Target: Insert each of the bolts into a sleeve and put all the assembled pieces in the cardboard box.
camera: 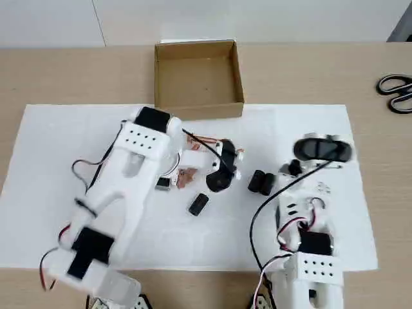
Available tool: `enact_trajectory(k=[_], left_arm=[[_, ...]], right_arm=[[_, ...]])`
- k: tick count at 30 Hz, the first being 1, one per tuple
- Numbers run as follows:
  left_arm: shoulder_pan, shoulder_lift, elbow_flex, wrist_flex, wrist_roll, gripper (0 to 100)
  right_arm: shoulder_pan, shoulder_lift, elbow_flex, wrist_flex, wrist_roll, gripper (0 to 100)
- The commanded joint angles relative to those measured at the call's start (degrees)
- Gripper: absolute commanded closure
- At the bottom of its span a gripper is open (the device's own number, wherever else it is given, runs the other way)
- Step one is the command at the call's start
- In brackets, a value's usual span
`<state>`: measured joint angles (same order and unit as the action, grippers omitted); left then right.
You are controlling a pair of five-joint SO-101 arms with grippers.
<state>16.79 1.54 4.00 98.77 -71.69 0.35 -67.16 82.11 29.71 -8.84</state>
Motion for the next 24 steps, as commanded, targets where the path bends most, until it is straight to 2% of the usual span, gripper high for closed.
enact_trajectory(k=[1,5,9,15,20,24], left_arm=[[0.6,-10.5,-2.6,1.6,7.5,99],[0.4,-18.5,-2.4,1.0,16.3,99],[0.3,-25.2,-2.4,-1.5,27.4,99],[0.2,-34.0,-2.2,-8.0,43.3,99],[0.0,-37.5,-2.2,-16.4,60.5,99],[-0.2,-37.7,-1.1,-17.7,76.7,99]], right_arm=[[-8.0,-1.3,-0.8,-1.7,-0.2,99.4],[-14.5,-1.3,-0.4,-7.9,-0.2,99.4],[-15.7,-1.2,-0.4,-14.9,0.1,99.4],[-15.7,-1.3,3.3,-21.3,9.9,99.4],[-16.0,-1.3,10.5,-36.0,20.0,99.4],[-17.4,-1.3,14.2,-47.3,22.9,99.4]])
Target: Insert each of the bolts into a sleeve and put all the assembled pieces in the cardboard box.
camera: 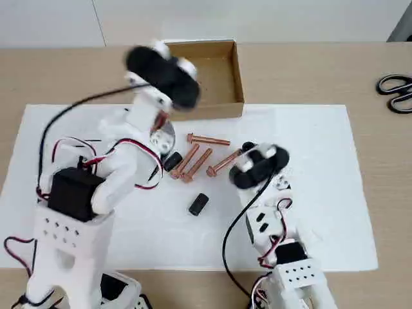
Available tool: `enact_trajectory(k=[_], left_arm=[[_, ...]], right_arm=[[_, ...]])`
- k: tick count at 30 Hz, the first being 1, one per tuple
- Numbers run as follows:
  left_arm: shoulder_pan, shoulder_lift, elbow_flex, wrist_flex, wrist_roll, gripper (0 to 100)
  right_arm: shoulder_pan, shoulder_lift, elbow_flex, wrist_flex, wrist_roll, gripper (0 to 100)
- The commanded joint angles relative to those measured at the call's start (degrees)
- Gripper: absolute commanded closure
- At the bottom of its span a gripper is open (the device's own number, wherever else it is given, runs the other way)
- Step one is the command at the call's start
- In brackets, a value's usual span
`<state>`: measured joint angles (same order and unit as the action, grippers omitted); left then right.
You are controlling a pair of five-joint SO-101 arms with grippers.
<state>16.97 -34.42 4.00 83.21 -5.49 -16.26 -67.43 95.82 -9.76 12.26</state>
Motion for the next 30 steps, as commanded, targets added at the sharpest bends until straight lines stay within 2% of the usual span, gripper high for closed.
enact_trajectory(k=[1,6,11,17,21,24,27,30], left_arm=[[-0.9,-1.8,0.1,-2.0,13.2,99],[-4.7,-4.9,5.8,-3.2,14.7,99],[-6.2,-20.3,10.0,-14.7,14.5,99],[-6.2,-41.1,36.9,-36.8,14.9,99],[-5.8,-54.1,57.7,-60.7,15.0,99],[-1.7,-59.8,66.7,-72.4,14.8,99],[5.6,-60.7,67.1,-72.6,14.8,99],[9.8,-60.7,67.3,-73.1,15.2,99]], right_arm=[[-0.8,-1.0,0.4,-8.9,1.1,99.4],[-5.8,-1.0,0.4,-12.4,-1.1,99.4],[-10.2,-1.0,0.4,-12.8,-0.9,99.4],[-10.0,-3.0,0.6,-17.4,-1.1,99.4],[-10.1,-6.1,0.9,-17.7,-1.5,99.4],[-10.1,-8.8,1.0,-17.6,-5.7,99.4],[-10.1,-10.1,1.1,-16.2,-7.2,99.4],[-10.1,-10.4,1.1,-12.8,-7.7,99.4]])
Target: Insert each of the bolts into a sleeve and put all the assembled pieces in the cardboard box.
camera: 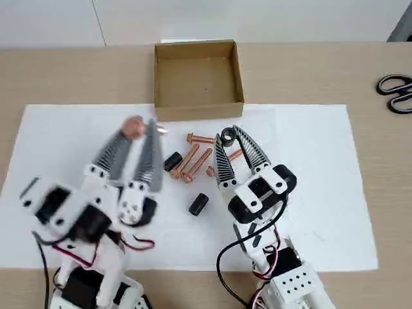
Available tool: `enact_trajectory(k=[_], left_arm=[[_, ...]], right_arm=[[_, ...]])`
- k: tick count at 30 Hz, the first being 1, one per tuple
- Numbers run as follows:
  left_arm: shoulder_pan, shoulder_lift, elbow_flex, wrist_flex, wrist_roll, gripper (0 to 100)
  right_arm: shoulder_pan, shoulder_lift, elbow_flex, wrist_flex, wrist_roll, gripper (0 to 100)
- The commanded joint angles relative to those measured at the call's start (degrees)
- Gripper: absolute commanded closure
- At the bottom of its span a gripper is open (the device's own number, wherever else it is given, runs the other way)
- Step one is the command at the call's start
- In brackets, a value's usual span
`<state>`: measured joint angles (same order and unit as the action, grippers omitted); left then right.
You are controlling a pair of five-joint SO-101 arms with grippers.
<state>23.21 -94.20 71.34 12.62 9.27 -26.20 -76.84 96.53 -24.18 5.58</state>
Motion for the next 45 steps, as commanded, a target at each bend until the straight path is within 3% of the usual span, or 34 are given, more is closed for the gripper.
enact_trajectory(k=[1,6,15,26,38,45], left_arm=[[4.4,-0.9,-0.1,-2.5,1.1,99],[10.5,0.8,-2.2,-3.3,2.5,99],[10.8,23.1,-18.9,-1.8,2.6,99],[11.0,41.5,-33.7,10.5,2.7,99],[10.6,41.2,-28.9,11.2,2.6,99],[10.5,35.7,-17.6,0.8,2.0,99]], right_arm=[[-0.1,-1.0,0.4,2.3,-1.2,99.4],[-0.4,-0.6,0.4,3.5,-4.0,99.4],[-0.4,-1.0,0.3,6.4,-3.9,99.4],[-0.5,-1.1,0.3,6.3,6.2,99.4],[-0.2,-1.1,0.4,0.7,6.0,99.3],[-0.1,-1.1,0.4,0.8,5.9,99.4]])
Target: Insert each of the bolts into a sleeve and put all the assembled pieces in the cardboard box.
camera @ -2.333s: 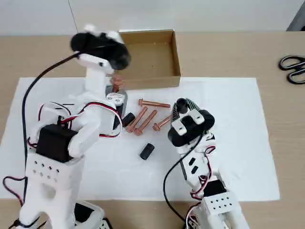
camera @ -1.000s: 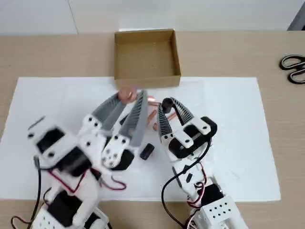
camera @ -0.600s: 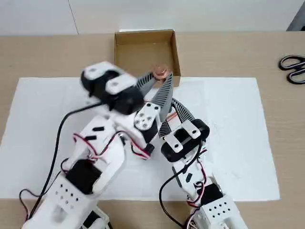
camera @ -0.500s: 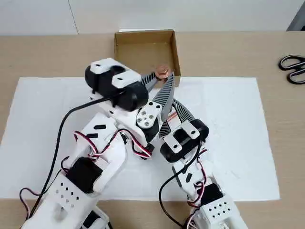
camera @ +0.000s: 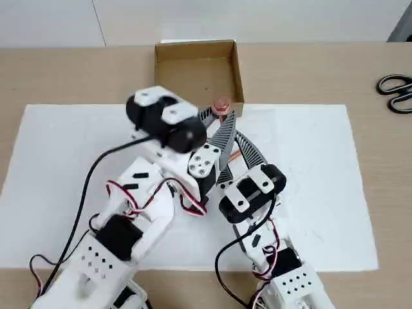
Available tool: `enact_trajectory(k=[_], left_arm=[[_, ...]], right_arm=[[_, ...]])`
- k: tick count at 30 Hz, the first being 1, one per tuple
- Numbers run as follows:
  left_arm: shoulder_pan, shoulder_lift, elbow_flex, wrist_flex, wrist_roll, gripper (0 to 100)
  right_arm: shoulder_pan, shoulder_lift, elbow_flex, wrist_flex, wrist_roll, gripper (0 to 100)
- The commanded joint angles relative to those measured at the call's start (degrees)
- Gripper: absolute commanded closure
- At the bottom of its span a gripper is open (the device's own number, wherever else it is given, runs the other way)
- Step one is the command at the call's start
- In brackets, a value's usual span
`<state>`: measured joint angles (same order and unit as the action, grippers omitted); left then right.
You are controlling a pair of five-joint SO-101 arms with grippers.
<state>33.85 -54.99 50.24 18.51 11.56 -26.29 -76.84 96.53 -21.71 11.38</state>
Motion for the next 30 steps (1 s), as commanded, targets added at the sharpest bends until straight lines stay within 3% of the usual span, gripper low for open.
enact_trajectory(k=[1,13,18,23,30], left_arm=[[-0.4,-4.4,5.1,-6.0,-1.1,99],[-0.9,-8.8,12.2,-10.5,-2.0,99],[-0.8,-8.3,12.4,-16.5,-2.1,99],[-0.7,-8.3,12.4,-16.8,-6.0,99],[-0.5,-8.3,13.7,-17.0,-6.2,99]], right_arm=[[0.0,-1.1,0.4,-1.6,0.1,99.4],[0.0,-1.1,0.4,-1.6,0.1,99.4],[0.0,-1.1,0.4,-1.6,0.1,99.4],[-0.2,-1.1,0.4,-1.6,0.2,99.4],[-0.2,-1.1,0.4,-1.6,0.2,99.4]])
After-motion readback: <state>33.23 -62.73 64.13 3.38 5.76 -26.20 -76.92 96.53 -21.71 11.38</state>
